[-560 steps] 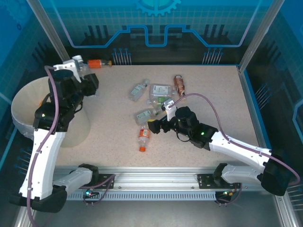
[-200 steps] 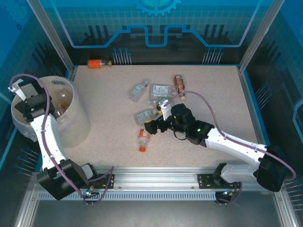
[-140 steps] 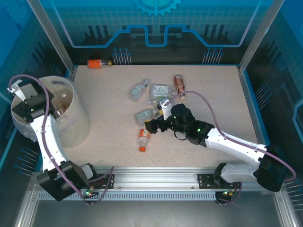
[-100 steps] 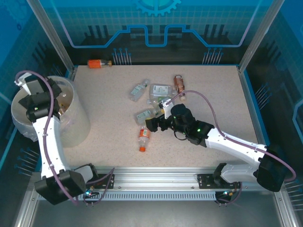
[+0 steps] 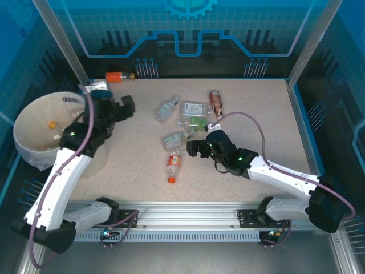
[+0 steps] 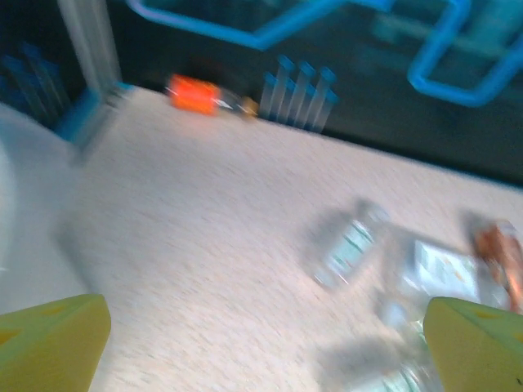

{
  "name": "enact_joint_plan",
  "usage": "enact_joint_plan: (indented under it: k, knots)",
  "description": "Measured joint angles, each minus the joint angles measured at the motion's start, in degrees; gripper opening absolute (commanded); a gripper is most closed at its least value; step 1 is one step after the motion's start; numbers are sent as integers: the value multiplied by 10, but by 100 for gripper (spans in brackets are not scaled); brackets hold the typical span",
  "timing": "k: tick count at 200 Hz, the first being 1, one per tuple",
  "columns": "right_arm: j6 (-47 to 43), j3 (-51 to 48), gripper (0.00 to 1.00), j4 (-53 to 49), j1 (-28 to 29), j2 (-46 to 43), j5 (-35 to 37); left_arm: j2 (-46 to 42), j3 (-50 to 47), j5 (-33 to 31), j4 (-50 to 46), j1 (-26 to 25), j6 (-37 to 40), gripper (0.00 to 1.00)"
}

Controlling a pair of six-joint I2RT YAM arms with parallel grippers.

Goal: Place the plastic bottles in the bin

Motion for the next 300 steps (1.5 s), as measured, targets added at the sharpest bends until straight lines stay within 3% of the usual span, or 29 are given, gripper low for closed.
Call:
enact_joint_plan:
  k: [18, 44, 109, 146, 210, 247, 300]
  knots:
    - [16, 0, 100, -31, -19, -2, 1, 32, -23, -4, -2, -83, -30, 99]
    - [31, 0, 100, -64, -36, -3, 1, 89, -49, 12, -15, -153, -76, 99]
    - [48, 0, 100, -99, -43, -12, 3, 136, -181, 139, -1, -227, -172, 99]
    - [53, 0, 100, -99, -45, -12, 3, 195, -205, 172, 47, -280, -190, 99]
    - [55, -8, 100, -100, -45, -43, 3, 286, -225, 164, 131, -285, -188, 94]
    - [55, -24, 100, -97, -45, -73, 5, 320, -235, 161, 170, -284, -186, 85]
    - [30, -30, 100, -79, -45, -80, -18, 348, -235, 155, 183, -283, -185, 63]
